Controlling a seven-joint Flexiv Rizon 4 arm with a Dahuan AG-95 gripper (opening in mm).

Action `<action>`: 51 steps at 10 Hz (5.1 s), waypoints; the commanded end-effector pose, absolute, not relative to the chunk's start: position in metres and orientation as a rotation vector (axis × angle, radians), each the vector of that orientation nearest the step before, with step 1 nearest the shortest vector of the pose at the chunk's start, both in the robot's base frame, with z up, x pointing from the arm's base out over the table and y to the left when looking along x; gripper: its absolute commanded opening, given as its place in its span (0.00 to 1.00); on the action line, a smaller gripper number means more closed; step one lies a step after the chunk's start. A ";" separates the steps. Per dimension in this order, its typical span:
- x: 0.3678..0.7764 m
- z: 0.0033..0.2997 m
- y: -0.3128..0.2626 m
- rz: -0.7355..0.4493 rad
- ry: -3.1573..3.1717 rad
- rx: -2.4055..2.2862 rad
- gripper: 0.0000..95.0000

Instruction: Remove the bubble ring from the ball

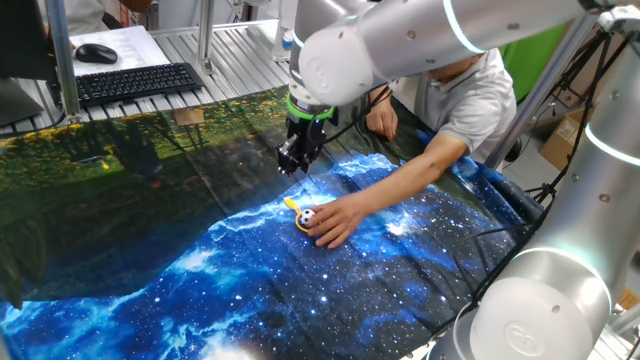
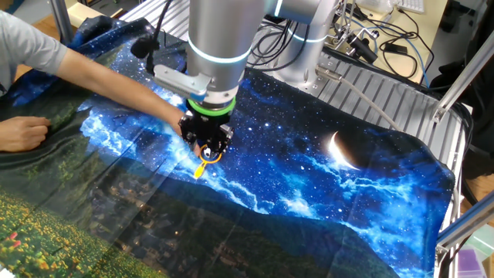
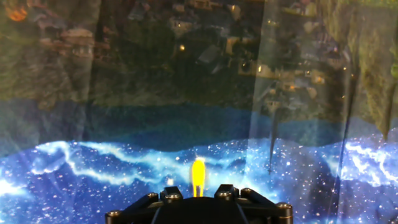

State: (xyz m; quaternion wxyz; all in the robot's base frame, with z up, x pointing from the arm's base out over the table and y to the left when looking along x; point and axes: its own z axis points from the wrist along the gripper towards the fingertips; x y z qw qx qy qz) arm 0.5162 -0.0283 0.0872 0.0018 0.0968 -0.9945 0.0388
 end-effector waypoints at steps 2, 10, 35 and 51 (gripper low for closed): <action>0.510 0.079 -0.027 0.123 -3.124 0.292 0.40; 0.495 0.069 -0.027 0.143 -3.153 0.004 0.40; 0.515 0.008 -0.052 0.146 -3.184 -0.110 0.20; 0.517 0.005 -0.052 0.074 -3.132 -0.148 0.20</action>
